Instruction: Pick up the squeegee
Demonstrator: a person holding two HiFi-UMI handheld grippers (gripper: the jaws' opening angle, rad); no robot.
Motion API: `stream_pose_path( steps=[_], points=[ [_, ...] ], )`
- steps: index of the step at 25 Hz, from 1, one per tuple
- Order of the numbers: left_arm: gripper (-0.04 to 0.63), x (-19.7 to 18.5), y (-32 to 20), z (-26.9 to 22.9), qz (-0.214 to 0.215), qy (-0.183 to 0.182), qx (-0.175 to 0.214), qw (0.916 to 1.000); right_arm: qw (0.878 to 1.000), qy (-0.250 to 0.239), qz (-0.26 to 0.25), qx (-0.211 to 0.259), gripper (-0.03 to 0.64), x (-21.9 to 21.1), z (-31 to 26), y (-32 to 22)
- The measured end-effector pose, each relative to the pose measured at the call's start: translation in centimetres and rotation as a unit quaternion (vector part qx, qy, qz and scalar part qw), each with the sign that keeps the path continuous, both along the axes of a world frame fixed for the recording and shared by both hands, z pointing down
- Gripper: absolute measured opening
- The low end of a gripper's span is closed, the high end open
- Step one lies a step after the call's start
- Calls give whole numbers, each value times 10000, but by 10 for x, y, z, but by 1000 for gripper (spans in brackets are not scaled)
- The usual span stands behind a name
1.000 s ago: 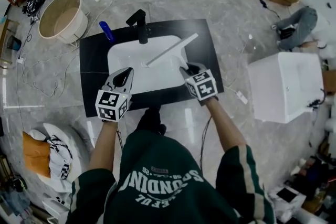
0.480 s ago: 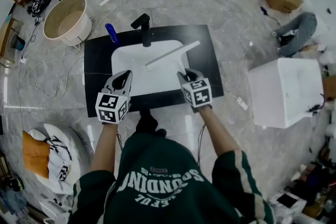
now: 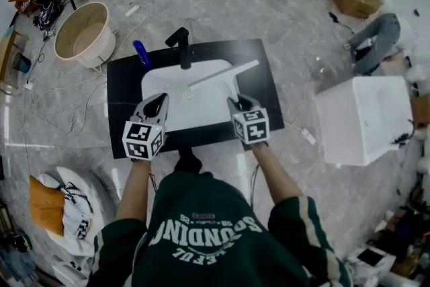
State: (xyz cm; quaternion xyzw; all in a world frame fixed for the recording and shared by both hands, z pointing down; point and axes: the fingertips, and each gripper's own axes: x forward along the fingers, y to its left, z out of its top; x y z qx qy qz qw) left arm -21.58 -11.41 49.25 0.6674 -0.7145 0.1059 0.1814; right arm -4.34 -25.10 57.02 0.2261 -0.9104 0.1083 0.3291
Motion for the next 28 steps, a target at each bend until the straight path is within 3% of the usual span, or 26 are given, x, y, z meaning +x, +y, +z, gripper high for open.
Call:
stream_pose_path(
  steps=[18,28],
  points=[
    [2,2,1,3,137,50,-30,9999,9997,144,-116,181,86,1,0,11],
    [2,0,3,2,128,52,-36,9999,9999,139,-92,41,86,1,-1,15]
  ],
)
